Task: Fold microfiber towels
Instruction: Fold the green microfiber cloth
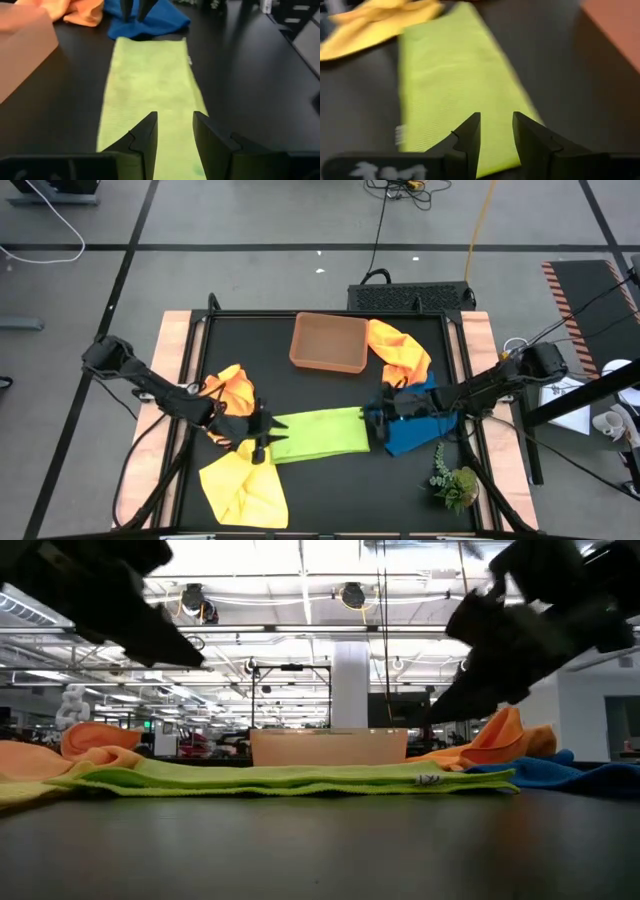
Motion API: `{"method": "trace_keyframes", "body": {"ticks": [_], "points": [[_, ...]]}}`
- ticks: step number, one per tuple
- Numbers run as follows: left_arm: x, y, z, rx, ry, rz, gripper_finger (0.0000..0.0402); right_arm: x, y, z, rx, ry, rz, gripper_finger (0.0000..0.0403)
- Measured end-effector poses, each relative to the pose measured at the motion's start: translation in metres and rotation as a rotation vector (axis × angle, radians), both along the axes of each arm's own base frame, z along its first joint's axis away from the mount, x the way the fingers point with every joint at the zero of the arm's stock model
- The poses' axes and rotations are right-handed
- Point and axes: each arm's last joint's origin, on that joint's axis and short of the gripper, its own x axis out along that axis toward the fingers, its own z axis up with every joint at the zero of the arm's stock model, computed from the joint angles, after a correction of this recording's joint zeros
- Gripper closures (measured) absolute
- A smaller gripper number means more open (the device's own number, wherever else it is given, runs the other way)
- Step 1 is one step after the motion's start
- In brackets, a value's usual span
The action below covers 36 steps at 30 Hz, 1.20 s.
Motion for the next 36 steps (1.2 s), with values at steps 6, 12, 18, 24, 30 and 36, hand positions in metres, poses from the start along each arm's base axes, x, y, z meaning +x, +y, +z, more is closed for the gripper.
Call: {"method": "trace_keyframes", "body": {"ticks": [6, 12, 18, 24, 30, 36], "points": [[0.015, 0.018, -0.002, -0.037, -0.023, -0.007, 0.0275, 0.0, -0.025, -0.007, 0.138, 0.071, -0.058, 0.0289], [0.031, 0.034, -0.011, -0.086, -0.052, -0.015, 0.0242, 0.002, -0.033, -0.017, 0.239, 0.107, -0.054, 0.0246], [0.044, 0.05, -0.022, -0.103, -0.072, 0.029, 0.0178, 0.005, -0.038, -0.032, 0.261, 0.153, -0.096, 0.0213], [0.052, 0.061, -0.024, -0.121, -0.087, 0.045, 0.0136, 0.008, -0.039, -0.033, 0.227, 0.124, -0.074, 0.0243], [0.086, 0.069, -0.031, -0.133, -0.079, 0.038, 0.0131, 0.012, -0.039, -0.028, 0.157, 0.057, -0.021, 0.0348], [0.13, 0.079, -0.032, -0.129, -0.011, -0.014, 0.013, 0.014, -0.035, -0.019, 0.123, -0.014, 0.023, 0.0393]]}}
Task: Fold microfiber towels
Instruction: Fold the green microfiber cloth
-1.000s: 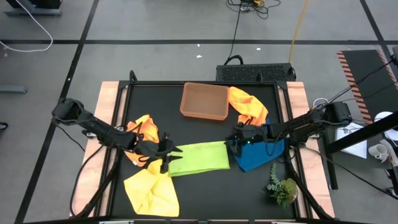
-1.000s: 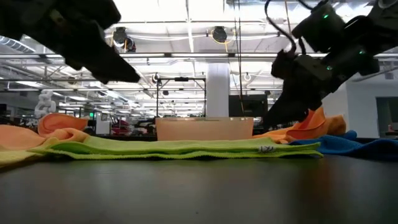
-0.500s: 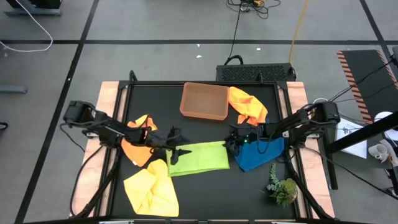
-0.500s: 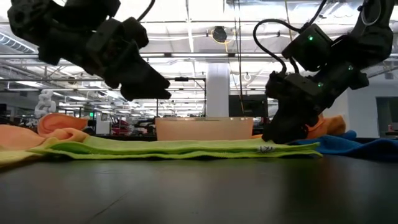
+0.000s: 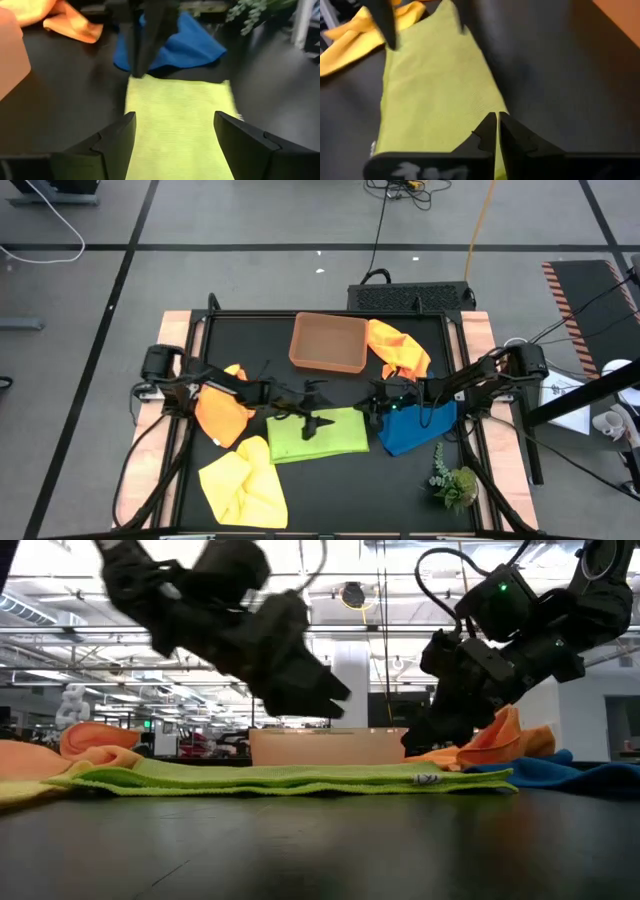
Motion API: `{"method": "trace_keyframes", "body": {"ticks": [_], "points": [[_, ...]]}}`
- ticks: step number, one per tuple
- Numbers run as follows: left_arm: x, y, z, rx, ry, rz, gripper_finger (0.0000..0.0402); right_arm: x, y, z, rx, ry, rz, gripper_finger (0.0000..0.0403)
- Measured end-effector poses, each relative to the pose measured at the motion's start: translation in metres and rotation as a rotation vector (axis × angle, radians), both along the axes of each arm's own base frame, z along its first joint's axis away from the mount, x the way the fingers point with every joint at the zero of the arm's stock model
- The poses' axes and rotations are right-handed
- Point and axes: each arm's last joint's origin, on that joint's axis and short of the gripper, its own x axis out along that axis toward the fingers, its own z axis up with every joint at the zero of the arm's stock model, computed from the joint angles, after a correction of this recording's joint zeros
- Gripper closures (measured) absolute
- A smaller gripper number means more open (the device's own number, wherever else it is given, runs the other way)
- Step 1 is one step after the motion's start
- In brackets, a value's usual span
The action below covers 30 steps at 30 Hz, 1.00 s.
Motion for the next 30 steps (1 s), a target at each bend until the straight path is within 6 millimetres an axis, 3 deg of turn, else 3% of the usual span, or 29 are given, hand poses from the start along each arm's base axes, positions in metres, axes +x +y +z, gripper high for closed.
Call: {"method": "trace_keyframes", "body": {"ticks": [7, 16, 19, 24, 30], "points": [[0.015, 0.008, 0.009, 0.021, 0.064, 0.011, 0.013, -0.003, 0.001, -0.001, 0.024, 0.039, -0.007, 0.0386], [0.017, 0.009, 0.015, 0.051, 0.018, 0.029, 0.013, -0.008, -0.003, -0.01, 0.116, 0.143, -0.038, 0.0253], [0.017, 0.009, 0.016, 0.054, 0.011, 0.035, 0.013, -0.009, -0.003, -0.014, 0.139, 0.175, -0.049, 0.0234], [0.018, 0.009, 0.018, 0.054, -0.005, 0.037, 0.013, -0.007, -0.003, -0.017, 0.119, 0.168, -0.04, 0.0268], [0.017, 0.006, 0.017, 0.047, 0.004, 0.032, 0.013, -0.004, -0.003, -0.013, 0.053, 0.102, 0.008, 0.0385]]}}
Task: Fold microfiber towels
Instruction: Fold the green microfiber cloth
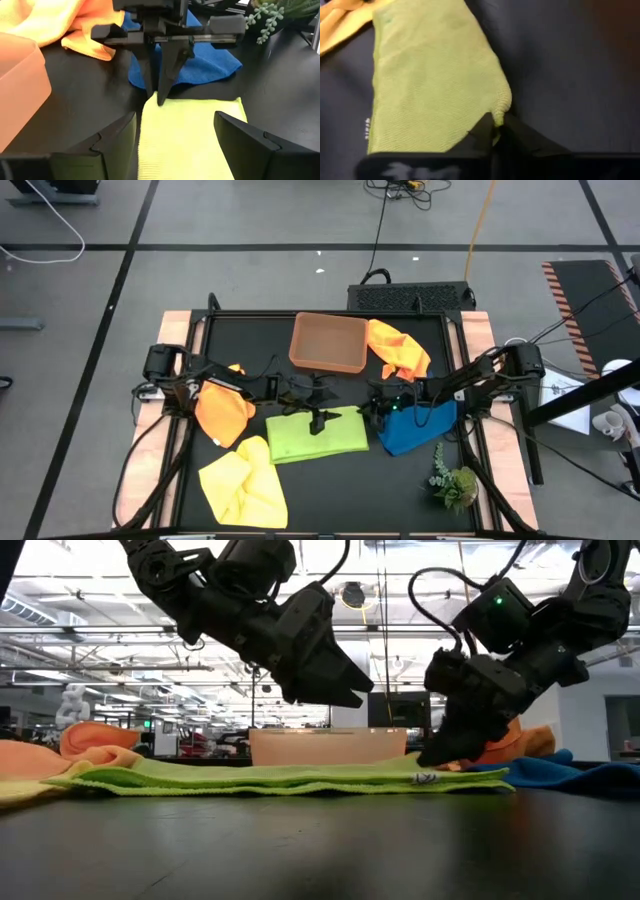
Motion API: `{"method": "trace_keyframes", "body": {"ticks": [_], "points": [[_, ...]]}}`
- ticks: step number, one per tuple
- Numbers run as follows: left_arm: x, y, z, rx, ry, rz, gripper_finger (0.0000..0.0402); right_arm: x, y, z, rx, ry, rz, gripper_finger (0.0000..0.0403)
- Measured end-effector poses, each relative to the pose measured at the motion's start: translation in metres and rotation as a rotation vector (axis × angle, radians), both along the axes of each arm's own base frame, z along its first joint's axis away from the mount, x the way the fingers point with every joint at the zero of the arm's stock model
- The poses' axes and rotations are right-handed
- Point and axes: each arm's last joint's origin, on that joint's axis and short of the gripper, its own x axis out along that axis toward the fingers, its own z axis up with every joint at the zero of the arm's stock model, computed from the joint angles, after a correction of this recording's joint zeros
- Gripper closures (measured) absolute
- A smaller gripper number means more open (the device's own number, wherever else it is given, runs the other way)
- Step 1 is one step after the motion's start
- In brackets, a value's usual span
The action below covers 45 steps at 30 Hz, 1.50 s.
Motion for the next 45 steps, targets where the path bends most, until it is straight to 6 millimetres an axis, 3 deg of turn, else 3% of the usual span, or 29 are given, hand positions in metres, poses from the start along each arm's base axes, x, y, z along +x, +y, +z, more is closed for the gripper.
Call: {"method": "trace_keyframes", "body": {"ticks": [10, 19, 28, 40, 45], "points": [[0.0, 0.008, 0.0, -0.111, 0.012, -0.043, 0.013, 0.023, 0.013, 0.023, -0.155, -0.142, 0.15, 0.04], [-0.001, 0.025, 0.001, -0.201, 0.018, -0.134, 0.0131, 0.045, 0.029, 0.041, -0.281, -0.058, 0.226, 0.0402], [0.0, 0.026, -0.003, -0.194, 0.006, -0.267, 0.0131, 0.052, 0.038, 0.051, -0.3, -0.075, 0.256, 0.0402], [0.011, 0.023, 0.003, -0.142, 0.08, -0.292, 0.0131, 0.054, 0.038, 0.053, -0.301, -0.067, 0.257, 0.0403], [0.014, 0.024, -0.016, -0.151, 0.135, -0.289, 0.0131, 0.054, 0.04, 0.053, -0.3, -0.077, 0.26, 0.0403]]}}
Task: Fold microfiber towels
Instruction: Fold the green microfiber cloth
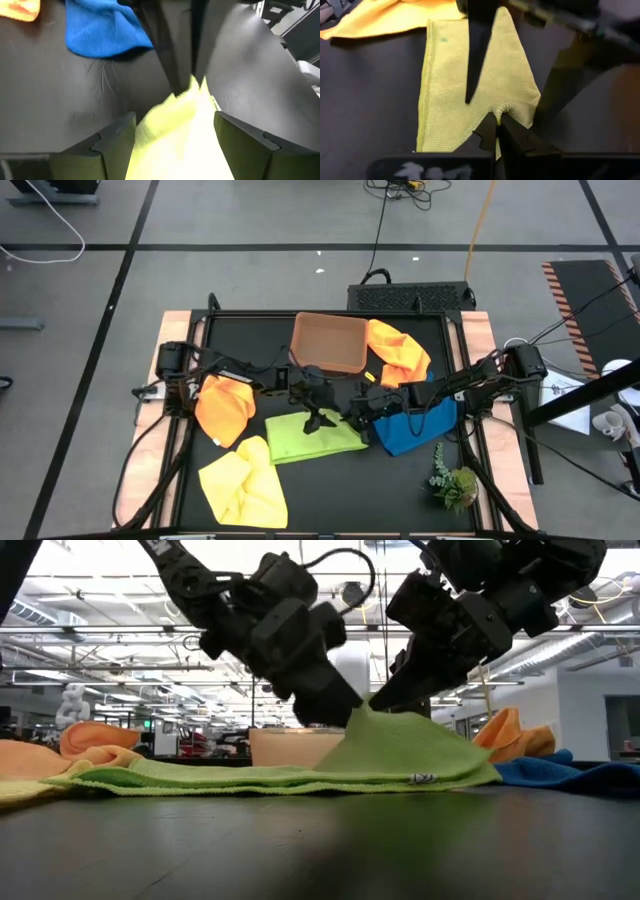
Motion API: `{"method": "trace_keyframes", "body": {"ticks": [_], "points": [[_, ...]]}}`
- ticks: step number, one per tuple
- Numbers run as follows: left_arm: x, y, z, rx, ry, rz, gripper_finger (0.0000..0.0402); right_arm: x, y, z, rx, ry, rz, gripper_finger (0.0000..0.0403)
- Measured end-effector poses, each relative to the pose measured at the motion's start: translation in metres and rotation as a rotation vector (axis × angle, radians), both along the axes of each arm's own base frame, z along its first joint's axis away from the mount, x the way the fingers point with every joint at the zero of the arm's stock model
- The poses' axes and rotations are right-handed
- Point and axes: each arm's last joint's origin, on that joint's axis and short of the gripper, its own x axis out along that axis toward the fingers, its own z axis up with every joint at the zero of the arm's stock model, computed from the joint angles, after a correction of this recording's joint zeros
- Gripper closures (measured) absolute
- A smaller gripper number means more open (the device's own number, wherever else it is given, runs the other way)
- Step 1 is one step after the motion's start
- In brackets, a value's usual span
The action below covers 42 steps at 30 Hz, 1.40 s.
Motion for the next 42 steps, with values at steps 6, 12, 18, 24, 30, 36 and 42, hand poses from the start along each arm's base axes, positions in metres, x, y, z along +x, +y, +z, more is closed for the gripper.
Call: {"method": "trace_keyframes", "body": {"ticks": [6, 12, 18, 24, 30, 36, 42], "points": [[0.013, 0.0, -0.015, -0.007, -0.002, -0.013, 0.0174, 0.0, 0.003, 0.0, -0.008, -0.008, -0.005, 0.0403], [0.015, -0.001, -0.006, 0.011, -0.039, -0.038, 0.0239, -0.002, 0.003, -0.002, 0.003, 0.027, -0.015, 0.0403], [0.013, -0.001, -0.001, 0.01, -0.033, -0.04, 0.0279, -0.002, 0.003, -0.003, 0.008, 0.034, -0.02, 0.0403], [0.011, -0.001, -0.004, -0.011, 0.004, -0.058, 0.0288, -0.002, 0.003, -0.002, 0.008, 0.029, -0.02, 0.0403], [0.011, -0.001, -0.004, -0.014, 0.007, -0.061, 0.0289, -0.002, 0.003, -0.002, 0.006, 0.026, -0.019, 0.0403], [0.011, -0.001, -0.004, 0.0, -0.004, -0.07, 0.0289, -0.002, 0.003, -0.002, 0.005, 0.026, -0.019, 0.0403], [0.012, -0.001, -0.003, 0.07, -0.044, -0.079, 0.0332, -0.002, 0.003, -0.002, 0.013, 0.028, -0.028, 0.0398]]}}
